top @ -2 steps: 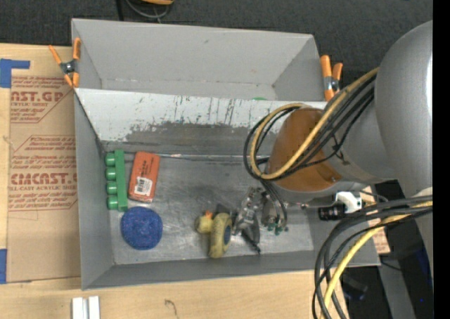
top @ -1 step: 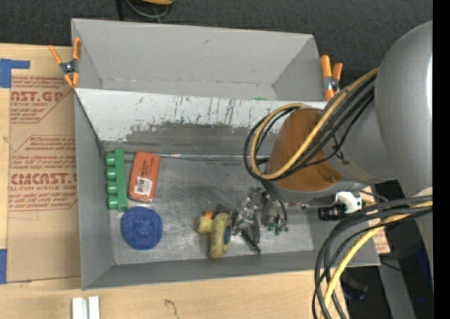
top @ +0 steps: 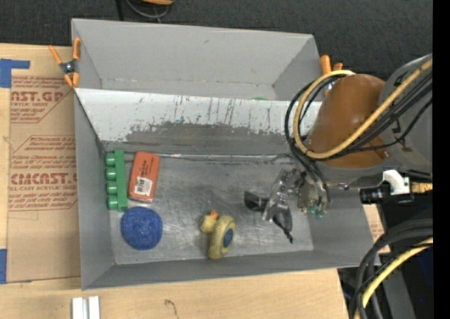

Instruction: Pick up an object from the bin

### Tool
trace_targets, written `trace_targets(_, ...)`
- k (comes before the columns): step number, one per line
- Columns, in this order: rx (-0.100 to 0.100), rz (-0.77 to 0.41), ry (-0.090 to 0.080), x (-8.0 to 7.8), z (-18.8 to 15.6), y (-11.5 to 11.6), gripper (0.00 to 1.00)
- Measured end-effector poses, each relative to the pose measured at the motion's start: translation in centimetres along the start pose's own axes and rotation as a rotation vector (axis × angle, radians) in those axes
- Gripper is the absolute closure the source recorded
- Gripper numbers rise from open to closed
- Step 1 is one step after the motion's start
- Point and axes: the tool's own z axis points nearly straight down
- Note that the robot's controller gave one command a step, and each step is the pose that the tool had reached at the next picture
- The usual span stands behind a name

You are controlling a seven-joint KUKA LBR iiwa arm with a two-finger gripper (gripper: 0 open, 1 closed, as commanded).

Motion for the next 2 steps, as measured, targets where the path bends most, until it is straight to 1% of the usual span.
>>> trace_targets(1,0.0,0.0,0.0,0.0,0.0,0.0,1.0)
trace_targets(2,0.001,-0.004,0.006,-0.3,-5.0,0.6,1.0)
